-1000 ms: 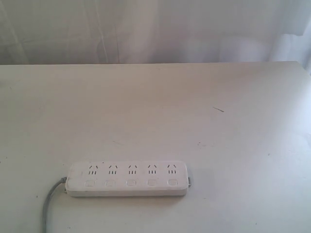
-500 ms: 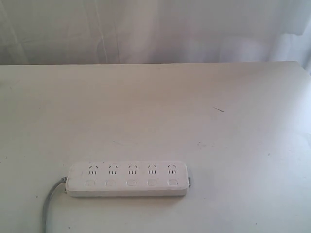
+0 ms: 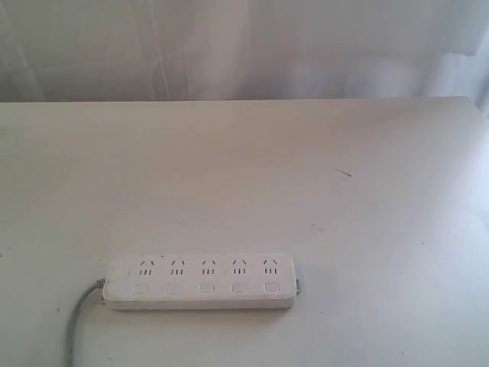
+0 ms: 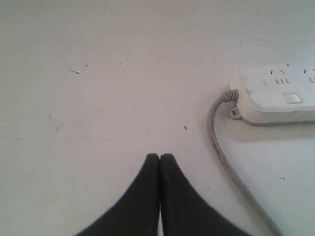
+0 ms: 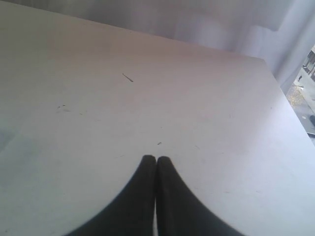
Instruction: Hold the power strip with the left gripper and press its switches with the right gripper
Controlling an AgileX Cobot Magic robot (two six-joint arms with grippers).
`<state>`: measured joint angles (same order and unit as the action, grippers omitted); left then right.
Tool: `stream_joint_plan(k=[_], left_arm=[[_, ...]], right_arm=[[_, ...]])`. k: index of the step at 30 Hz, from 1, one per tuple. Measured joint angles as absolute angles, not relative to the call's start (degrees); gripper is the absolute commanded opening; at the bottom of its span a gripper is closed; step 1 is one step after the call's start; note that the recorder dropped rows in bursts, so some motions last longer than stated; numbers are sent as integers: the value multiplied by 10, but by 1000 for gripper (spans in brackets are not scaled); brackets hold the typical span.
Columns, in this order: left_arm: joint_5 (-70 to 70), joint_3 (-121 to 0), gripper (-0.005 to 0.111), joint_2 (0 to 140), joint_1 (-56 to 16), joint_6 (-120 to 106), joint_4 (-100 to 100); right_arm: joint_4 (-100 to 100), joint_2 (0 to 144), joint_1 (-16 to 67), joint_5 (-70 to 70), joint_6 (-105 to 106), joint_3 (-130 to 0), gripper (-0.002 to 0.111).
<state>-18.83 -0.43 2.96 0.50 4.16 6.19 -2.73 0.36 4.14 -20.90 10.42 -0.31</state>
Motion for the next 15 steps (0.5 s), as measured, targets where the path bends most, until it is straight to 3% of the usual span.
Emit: stream_joint_plan(k=[15], left_arm=[[-188,-4,0,30,5,42,62]], right_arm=[[-27,4,31,-209,103,-3,0]])
